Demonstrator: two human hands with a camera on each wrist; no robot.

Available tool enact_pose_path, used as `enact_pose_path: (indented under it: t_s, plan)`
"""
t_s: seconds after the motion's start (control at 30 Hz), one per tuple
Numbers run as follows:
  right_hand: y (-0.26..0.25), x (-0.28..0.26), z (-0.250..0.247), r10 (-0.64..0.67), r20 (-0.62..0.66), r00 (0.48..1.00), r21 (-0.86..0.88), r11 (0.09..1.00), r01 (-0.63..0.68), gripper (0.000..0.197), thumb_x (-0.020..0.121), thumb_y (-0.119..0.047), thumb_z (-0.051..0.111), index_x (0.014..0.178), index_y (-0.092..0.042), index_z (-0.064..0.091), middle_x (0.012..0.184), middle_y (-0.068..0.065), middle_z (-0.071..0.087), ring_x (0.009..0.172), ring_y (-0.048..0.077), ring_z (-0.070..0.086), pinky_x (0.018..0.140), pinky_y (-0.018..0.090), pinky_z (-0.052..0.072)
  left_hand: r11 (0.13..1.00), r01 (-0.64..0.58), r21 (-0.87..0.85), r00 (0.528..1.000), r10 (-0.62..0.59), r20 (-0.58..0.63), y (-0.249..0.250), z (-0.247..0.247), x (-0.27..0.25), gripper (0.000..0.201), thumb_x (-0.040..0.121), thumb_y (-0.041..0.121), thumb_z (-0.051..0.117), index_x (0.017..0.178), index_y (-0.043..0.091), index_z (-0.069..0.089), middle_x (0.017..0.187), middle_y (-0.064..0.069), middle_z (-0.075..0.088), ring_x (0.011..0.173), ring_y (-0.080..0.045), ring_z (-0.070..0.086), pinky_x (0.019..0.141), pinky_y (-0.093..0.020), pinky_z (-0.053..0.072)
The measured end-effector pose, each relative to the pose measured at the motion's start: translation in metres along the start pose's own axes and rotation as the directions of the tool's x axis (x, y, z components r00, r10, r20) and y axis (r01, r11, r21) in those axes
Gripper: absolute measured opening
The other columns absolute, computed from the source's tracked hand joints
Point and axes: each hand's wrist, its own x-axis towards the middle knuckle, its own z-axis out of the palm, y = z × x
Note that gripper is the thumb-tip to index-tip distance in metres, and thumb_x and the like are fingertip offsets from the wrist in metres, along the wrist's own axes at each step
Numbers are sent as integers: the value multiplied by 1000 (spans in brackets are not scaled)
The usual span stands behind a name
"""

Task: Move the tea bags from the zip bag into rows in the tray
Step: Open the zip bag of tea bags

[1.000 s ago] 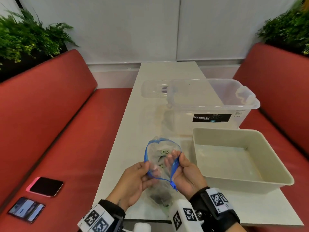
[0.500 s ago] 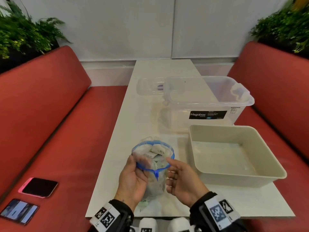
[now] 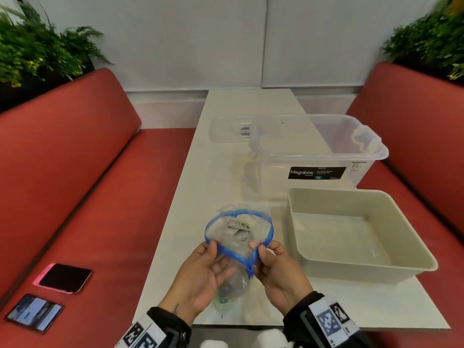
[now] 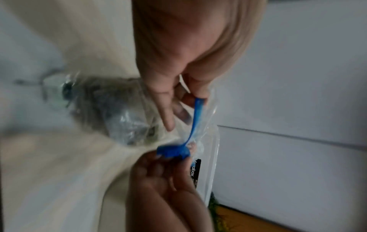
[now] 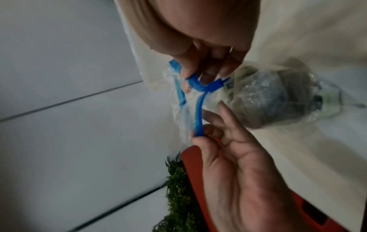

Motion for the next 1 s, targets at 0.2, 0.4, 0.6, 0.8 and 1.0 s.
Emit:
enact_pose_path:
  t_s: [0.2, 0.4, 0.6, 0.8, 1.0]
  plan:
    - [1, 2, 5, 33, 75, 997, 500, 863, -66, 23, 100, -5, 34, 94, -3, 56, 70, 8, 69, 58, 16, 70, 60, 29, 58, 893, 27, -450, 1000, -19, 22, -13, 8, 2, 36, 100, 25, 33, 118, 1, 54, 97, -19, 71, 79, -24, 72, 65, -38, 60]
    - [-6, -2, 3, -7, 123, 992, 400, 916, -44, 44, 98, -35, 39, 68, -6, 52, 48, 7, 43, 41, 16, 49, 51, 27, 51, 996, 43, 80, 994, -51, 100, -10, 7, -8, 56, 88, 57, 36, 118, 16, 59, 115, -12, 68, 107, -28, 64, 90, -39, 48]
    - [-4, 0, 5, -180, 2, 984, -320, 932, 171, 54, 78, 10, 62, 117, -13, 32, 102, 18, 62, 85, 28, 64, 70, 37, 54, 418, -49, 907, 927, 358, -115, 10, 4, 11, 75, 74, 24, 73, 134, 12, 29, 125, -4, 41, 112, -22, 50, 92, -35, 47]
    - [-16, -5, 12, -438, 157, 885, -813, 451, 368, 30, 79, 7, 47, 97, -15, 38, 105, 6, 44, 75, 8, 44, 62, 12, 36, -382, -248, 890, 790, 451, 414, 33, 36, 17, 25, 79, 25, 65, 98, 22, 48, 120, 5, 30, 109, -14, 37, 67, -25, 37]
    - [-40, -6, -2, -599, 241, 763, -956, -11, 294, 16, 88, -4, 44, 89, -19, 38, 74, 2, 54, 68, 28, 49, 59, 32, 33, -734, -219, 643, 896, 110, 431, 60, 40, 24, 44, 86, 1, 50, 125, 21, 53, 141, -2, 27, 122, -22, 35, 80, -31, 46]
